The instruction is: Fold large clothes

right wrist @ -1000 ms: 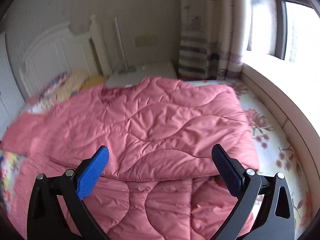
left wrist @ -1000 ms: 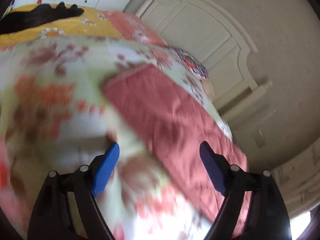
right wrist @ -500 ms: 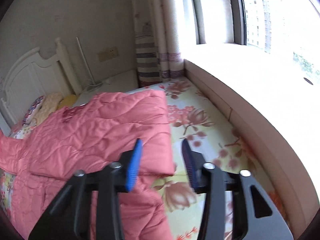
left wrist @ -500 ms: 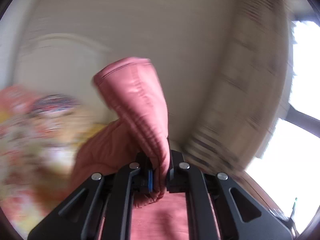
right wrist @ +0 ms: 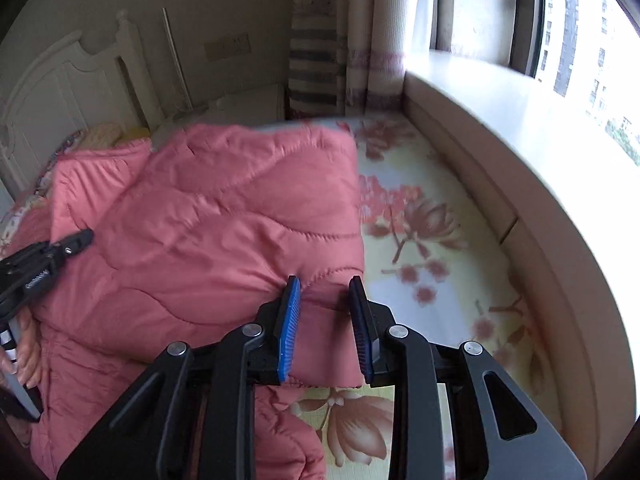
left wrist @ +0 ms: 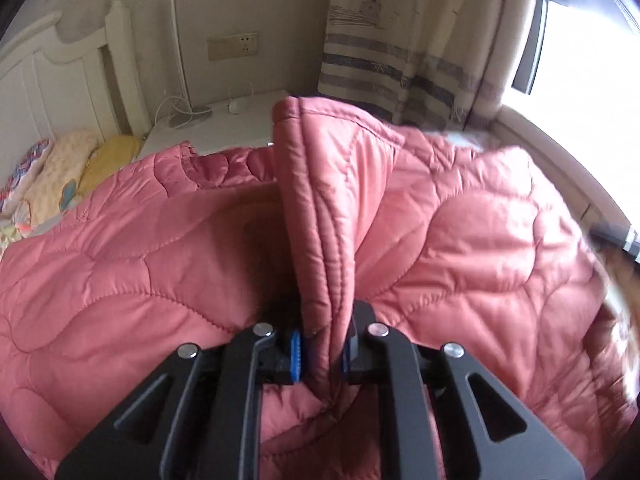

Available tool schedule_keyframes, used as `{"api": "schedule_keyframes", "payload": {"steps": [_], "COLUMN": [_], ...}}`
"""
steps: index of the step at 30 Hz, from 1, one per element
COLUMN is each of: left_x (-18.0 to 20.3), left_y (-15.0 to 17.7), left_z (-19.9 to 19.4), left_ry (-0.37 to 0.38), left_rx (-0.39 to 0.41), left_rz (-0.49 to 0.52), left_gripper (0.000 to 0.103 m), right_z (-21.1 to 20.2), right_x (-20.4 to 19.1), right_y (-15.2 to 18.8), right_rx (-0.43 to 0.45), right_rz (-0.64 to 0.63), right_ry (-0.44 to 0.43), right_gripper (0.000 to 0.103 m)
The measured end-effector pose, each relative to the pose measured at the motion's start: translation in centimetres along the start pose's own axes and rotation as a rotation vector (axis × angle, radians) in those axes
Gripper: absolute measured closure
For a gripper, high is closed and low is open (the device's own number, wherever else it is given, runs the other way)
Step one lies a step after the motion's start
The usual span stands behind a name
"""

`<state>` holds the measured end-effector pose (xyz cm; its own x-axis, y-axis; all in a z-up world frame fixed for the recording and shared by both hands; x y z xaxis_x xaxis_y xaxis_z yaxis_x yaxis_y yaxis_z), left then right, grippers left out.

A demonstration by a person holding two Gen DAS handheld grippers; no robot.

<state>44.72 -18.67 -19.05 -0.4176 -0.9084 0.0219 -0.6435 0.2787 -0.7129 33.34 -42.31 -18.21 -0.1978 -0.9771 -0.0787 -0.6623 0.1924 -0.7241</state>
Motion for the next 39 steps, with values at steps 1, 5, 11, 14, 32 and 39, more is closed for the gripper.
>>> {"api": "schedule_keyframes", "payload": {"steps": [1,5,11,14,32,39], "left_x": [0.0,-0.2,0.0,0.1,-9.0,-21.4], "left_y": [0.0,0.1,-0.4,-0.5,-2.0,7.1], "left_z": [-0.2,0.1,-0.7,-0.7,-12.2,-18.2], "left_ry": [0.005,0.000,0.013,0.006,0.125,-0.167], "left_rx": [0.006,0.005,0.006,0.007,0.219,0.166], "left_rz": [-0.006,0.001,-0.008,0.003,-0.299,-0.432], "left_gripper": [0.088,0.088,0.087,0.085,0.039,0.035], "right_z": [-0.7,0.3,4.7,3.3,-0.6,2.2], "right_x": [-0.1,-0.5,-0.8,-0.8,-8.3,-20.3], "right_y": [-0.7,-3.0,-1.6,-3.9,-8.5,-4.1], "right_rx": [0.026,0.036,-0.097,-0.064,0.049,-0.093], "right_rz": [-0.007,-0.049,-0.084,-0.065,0.045,-0.042], "right_ry": [-0.003,0.010,0.005,-0.028,-0.173,-0.383], "right_gripper": [0.076,0.076,0.075,0.075,0.004,0.004]}}
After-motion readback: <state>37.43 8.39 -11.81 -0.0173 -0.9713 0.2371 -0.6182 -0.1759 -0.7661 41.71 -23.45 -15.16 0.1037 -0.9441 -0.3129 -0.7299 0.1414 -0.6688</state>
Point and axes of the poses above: each gripper's, at about its wrist camera, not at the fingertips, and z roughly the way its jaws point, x to its right, y to its underside, the point moved 8 cm from there along z, roughly the way its jaws point, and after that the axes turned 3 degrees about x, right-handed, at the moved point
